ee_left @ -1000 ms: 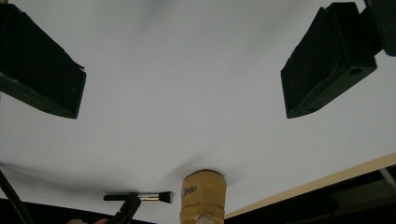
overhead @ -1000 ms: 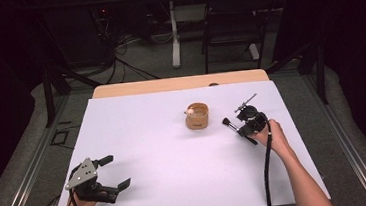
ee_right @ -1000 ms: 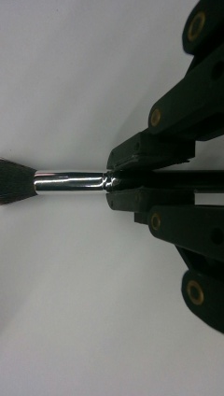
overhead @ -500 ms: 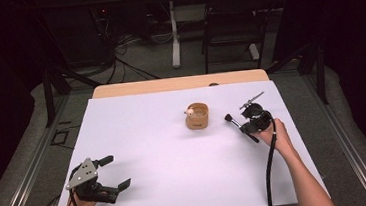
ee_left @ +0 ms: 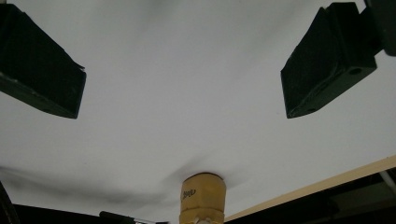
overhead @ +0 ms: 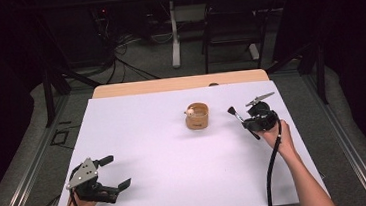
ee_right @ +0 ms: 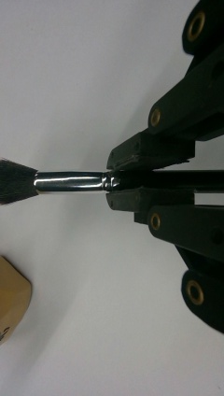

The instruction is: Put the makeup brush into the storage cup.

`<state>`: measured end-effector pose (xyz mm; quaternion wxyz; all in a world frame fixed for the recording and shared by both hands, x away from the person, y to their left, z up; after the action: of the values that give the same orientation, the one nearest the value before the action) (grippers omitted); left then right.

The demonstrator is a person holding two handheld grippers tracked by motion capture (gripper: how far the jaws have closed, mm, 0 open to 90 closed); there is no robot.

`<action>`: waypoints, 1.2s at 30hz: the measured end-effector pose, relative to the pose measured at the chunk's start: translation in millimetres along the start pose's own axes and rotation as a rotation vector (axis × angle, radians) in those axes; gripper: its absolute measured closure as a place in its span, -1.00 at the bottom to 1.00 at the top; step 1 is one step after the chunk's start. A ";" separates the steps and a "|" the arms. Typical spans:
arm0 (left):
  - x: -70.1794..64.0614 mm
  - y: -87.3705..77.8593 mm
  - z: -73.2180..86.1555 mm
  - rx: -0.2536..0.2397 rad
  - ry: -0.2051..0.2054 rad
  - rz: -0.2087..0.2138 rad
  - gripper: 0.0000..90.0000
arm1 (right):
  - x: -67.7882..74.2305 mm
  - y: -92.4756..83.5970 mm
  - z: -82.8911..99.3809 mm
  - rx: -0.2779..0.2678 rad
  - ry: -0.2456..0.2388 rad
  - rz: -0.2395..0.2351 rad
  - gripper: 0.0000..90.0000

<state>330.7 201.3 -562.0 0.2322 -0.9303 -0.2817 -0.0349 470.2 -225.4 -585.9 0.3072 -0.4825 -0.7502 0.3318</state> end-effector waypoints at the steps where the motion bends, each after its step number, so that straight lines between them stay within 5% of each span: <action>1: 0.1 0.1 0.1 0.001 0.000 0.001 -1.00 | 0.2 -0.5 -0.3 -0.005 0.004 -0.001 0.76; 19: 0.8 -2.5 0.3 0.004 0.002 -0.015 -1.00 | 11.8 -27.8 -9.9 -0.233 0.019 -0.001 0.76; 36: 3.5 -1.6 0.0 0.009 -0.012 -0.027 -1.00 | 38.9 -49.1 -1.3 -0.334 0.033 -0.089 0.76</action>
<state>332.8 204.2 -560.7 0.2343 -0.9256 -0.2957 -0.0312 432.2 -204.5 -540.7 0.2494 -0.4986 -0.8103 0.1807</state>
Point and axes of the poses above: each handheld gripper's, and its own axes: y roughly forward along the jaws, z roughly out of its underside, x roughly to its left, the point moved 10 cm from there along y, roughly forward along the jaws, and after that the axes turned 13 degrees about y, right-handed, at the moved point
